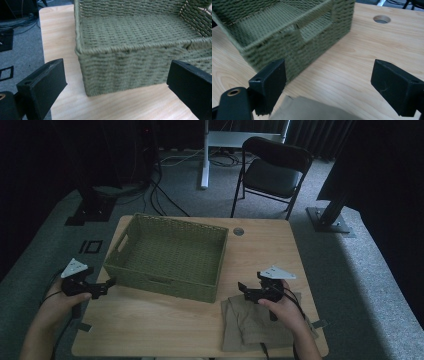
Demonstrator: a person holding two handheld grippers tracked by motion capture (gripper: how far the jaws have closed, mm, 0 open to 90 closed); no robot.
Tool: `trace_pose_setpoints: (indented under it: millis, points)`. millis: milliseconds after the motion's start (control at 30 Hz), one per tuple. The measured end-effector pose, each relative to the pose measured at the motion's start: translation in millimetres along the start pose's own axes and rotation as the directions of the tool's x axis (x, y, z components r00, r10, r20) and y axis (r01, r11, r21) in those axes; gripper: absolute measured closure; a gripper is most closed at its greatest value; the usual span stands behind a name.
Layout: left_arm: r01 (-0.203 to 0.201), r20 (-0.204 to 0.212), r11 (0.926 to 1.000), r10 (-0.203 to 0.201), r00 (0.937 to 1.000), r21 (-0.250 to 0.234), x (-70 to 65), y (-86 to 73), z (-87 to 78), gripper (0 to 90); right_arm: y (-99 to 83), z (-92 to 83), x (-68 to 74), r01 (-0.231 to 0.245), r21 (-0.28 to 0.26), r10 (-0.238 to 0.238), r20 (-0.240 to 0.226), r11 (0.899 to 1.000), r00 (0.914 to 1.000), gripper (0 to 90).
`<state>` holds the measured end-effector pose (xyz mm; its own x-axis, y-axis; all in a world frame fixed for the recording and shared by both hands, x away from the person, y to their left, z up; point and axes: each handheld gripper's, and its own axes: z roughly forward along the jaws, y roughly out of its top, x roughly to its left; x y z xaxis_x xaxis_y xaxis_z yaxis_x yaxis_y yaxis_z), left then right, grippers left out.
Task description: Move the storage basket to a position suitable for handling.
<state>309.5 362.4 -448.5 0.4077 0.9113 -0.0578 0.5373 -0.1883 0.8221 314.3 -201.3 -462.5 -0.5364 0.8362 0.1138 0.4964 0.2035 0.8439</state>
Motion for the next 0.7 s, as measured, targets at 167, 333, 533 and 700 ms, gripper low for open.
trace_pose_setpoints:
  millis: [167, 333, 533, 700]
  points:
    - [0.013, 0.012, 0.9999, -0.013, 0.9998, -0.010, 4.1, 7.9, 9.9, 2.8, 7.3, 8.1, 7.5, 0.011, 0.001, -0.011, -0.012, 1.000, 0.9999, 13.1]
    - [0.044, 0.027, 0.9982, -0.043, 0.9987, -0.041, 9.5, 14.9, 18.4, 2.8, 14.1, 17.7, 16.2, 0.012, 0.004, -0.012, -0.023, 1.000, 0.9997, 13.1]
    - [0.065, 0.002, 0.9966, -0.064, 0.9979, -0.051, 18.2, 20.6, 24.8, 2.8, 18.9, 28.0, 22.1, 0.004, -0.001, -0.004, -0.028, 1.000, 0.9996, 13.1]
    - [0.083, -0.008, 0.9959, -0.084, 0.9965, -0.037, 28.7, 23.1, 31.8, 2.8, 24.5, 38.0, 30.0, 0.031, 0.005, -0.031, -0.024, 1.000, 0.9993, 13.1]
